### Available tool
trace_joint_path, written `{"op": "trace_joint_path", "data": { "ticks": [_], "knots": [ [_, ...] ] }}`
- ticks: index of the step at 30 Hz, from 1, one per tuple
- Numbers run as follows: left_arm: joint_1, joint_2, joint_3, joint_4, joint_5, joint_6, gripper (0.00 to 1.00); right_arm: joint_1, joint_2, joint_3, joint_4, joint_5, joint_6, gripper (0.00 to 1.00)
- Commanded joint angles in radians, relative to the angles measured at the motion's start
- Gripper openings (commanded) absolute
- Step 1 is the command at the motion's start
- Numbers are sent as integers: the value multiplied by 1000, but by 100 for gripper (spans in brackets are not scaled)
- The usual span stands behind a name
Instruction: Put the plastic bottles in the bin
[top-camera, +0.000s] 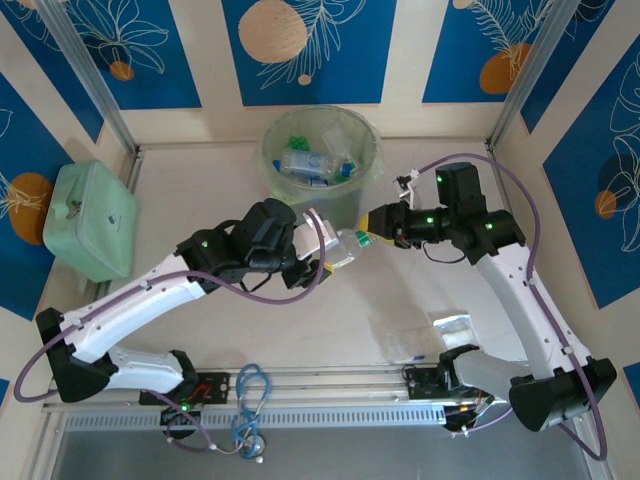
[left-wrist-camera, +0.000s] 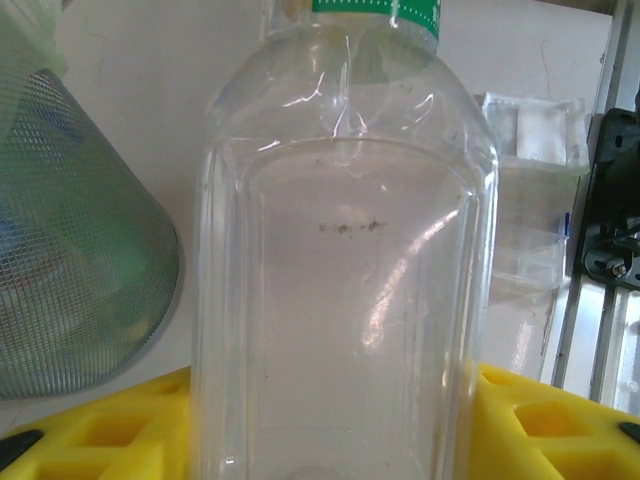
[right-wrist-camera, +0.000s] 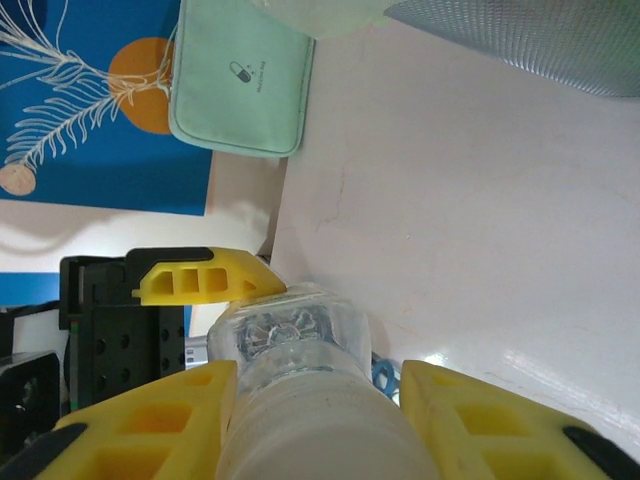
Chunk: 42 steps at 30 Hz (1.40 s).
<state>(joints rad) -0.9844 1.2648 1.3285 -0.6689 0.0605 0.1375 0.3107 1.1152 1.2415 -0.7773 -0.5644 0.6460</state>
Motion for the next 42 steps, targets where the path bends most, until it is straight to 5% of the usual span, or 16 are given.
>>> {"op": "trace_joint_path", "data": {
  "ticks": [1, 5, 10, 18, 22, 27, 42],
  "knots": [
    [-8, -4, -12, 53, -51, -22, 71, 21, -20, -1, -8, 0, -9, 28],
    [-5, -24, -39, 115, -107, -99, 100, 19, -32, 12, -13, 37, 1, 24],
    [36, -83, -29, 177, -242, -232, 100, -2, -32, 65, 39, 82, 66, 23],
    [156, -139, 124, 59, -510, -472, 100, -13, 99, 296, 172, 242, 200, 23],
    [315, -122, 130, -51, -398, -635, 100, -25, 195, 376, 265, 328, 310, 23],
    [442, -167, 1, 27, -175, -769, 100, -29, 314, 432, 359, 399, 410, 22],
    [538, -166, -109, 104, 23, -830, 97, 3, 613, 691, 392, 540, 437, 22]
  ]
}}
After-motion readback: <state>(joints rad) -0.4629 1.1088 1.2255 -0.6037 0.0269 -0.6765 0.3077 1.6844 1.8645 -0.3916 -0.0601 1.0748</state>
